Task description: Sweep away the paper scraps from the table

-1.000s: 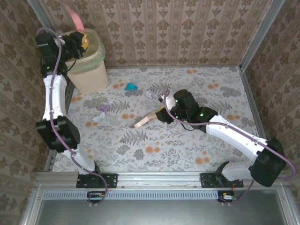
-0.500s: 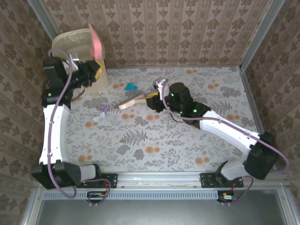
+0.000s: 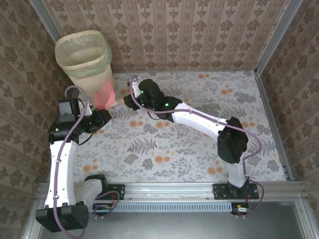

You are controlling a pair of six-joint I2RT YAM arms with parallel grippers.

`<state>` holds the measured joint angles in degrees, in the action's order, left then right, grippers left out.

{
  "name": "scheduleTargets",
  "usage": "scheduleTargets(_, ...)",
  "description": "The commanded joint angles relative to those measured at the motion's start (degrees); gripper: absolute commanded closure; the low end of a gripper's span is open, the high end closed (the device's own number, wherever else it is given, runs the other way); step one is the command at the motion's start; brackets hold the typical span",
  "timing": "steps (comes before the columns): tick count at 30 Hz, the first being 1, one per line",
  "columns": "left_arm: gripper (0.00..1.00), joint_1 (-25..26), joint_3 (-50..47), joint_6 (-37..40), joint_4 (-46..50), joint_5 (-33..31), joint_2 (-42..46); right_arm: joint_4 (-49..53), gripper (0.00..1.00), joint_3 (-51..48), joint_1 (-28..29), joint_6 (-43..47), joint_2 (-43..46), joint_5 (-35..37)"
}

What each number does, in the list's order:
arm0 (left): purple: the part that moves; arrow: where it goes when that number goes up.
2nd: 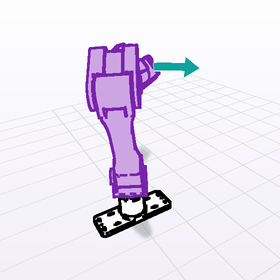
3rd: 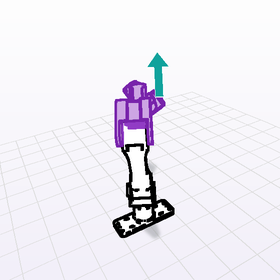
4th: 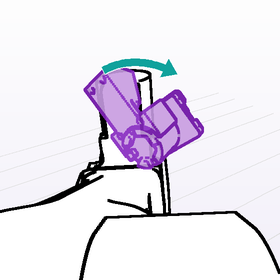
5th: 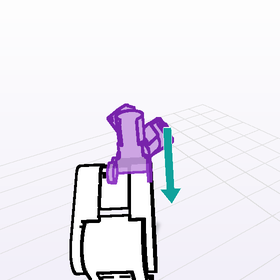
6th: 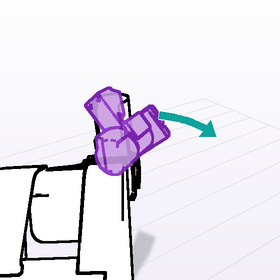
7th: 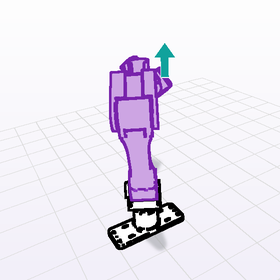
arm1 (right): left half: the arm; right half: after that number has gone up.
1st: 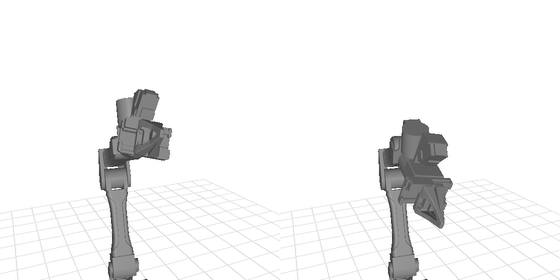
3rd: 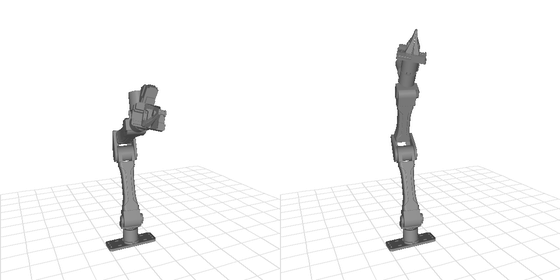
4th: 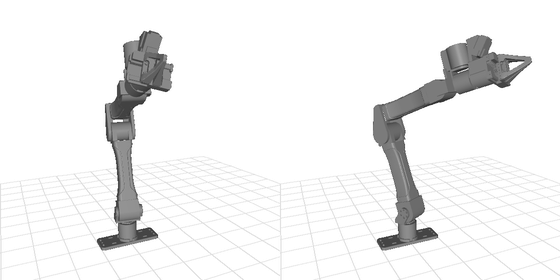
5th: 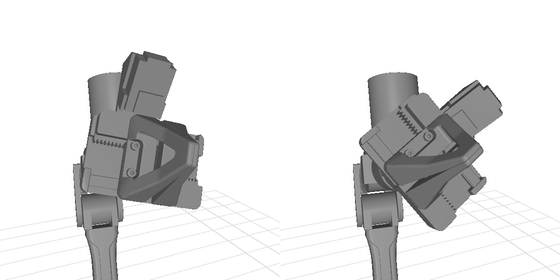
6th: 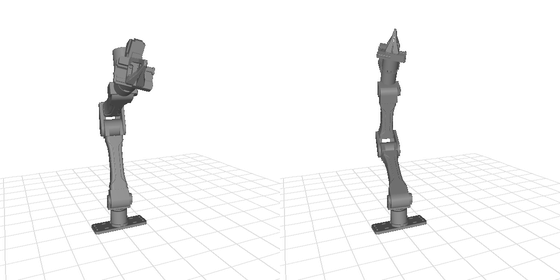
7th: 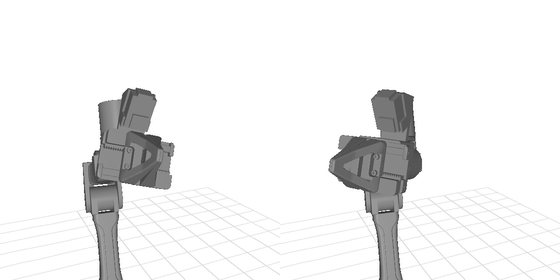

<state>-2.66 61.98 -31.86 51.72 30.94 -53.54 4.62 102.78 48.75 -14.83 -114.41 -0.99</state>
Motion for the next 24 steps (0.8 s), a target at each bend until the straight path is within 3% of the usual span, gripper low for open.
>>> scheduleTargets(1,1.00,-0.2,-1.6,7.3,2.2,-5.4,0.9,3.7,1.00,9.2,0.5,0.4,-5.5,2.5)
scheduleTargets(5,1.00,-0.7,-4.4,9.9,1.1,-10.5,1.8,6.1,1.00,18.7,0.7,0.1,-12.8,2.2)
scheduleTargets(13,1.00,-3.9,-7.6,11.4,-1.9,-8.8,3.9,17.7,1.00,38.4,1.8,1.3,-25.7,2.4)
scheduleTargets(24,1.00,-5.0,-8.7,10.9,-1.9,-9.0,5.6,25.7,1.00,37.2,2.0,4.7,-25.6,6.3)
